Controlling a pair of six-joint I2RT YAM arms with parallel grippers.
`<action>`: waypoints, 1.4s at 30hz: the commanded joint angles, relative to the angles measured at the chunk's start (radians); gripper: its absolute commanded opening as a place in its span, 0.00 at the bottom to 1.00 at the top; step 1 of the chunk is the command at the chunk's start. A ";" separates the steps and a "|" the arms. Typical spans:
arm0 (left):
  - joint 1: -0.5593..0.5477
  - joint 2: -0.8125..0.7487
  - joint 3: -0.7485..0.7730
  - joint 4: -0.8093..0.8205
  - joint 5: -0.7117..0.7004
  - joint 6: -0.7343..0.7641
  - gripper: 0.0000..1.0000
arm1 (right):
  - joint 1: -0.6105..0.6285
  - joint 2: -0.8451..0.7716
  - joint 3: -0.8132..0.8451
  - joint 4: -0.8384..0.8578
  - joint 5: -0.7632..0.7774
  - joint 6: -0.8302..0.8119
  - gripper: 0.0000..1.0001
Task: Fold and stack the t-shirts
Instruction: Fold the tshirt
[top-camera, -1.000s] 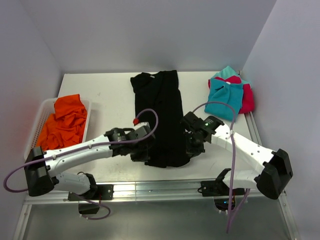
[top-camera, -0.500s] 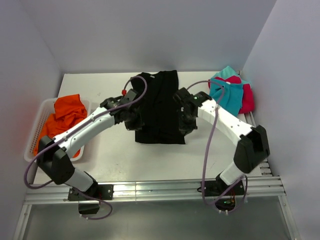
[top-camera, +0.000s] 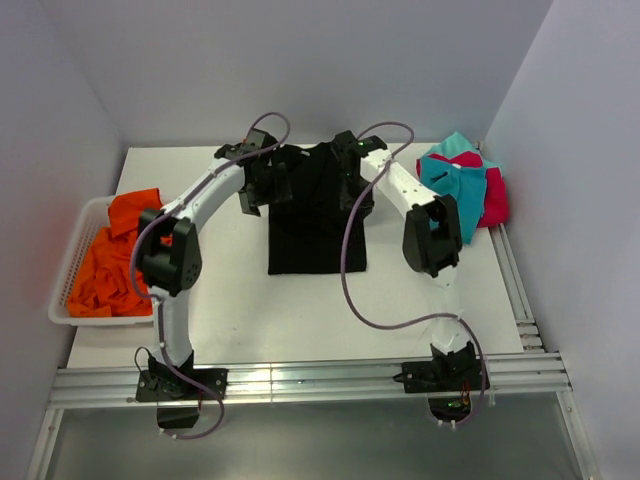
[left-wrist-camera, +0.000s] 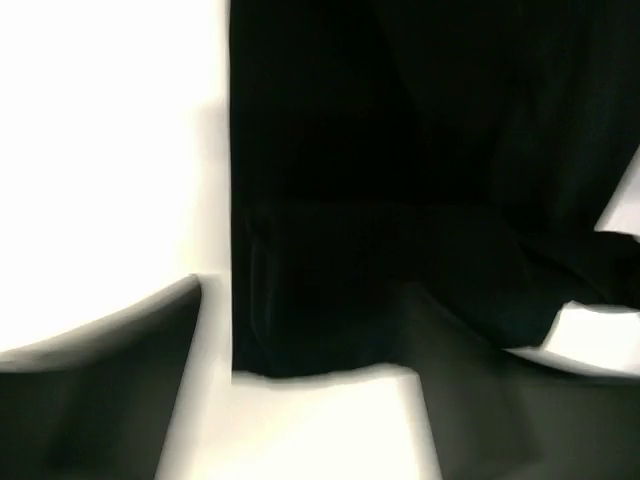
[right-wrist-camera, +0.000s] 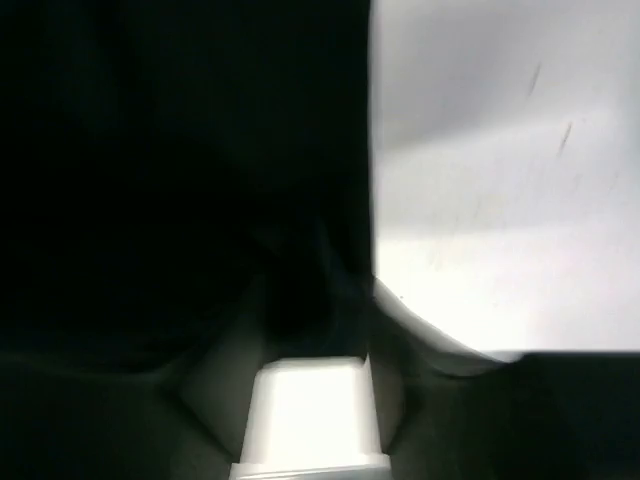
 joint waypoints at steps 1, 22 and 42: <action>0.049 0.136 0.165 -0.011 0.002 0.057 0.99 | -0.067 0.133 0.211 -0.096 0.086 0.022 0.58; 0.012 -0.373 -0.550 0.221 -0.012 -0.134 0.99 | -0.095 -0.684 -0.896 0.479 -0.307 0.088 0.92; -0.081 -0.241 -0.675 0.418 0.069 -0.211 0.95 | -0.085 -0.465 -0.965 0.705 -0.281 0.146 0.85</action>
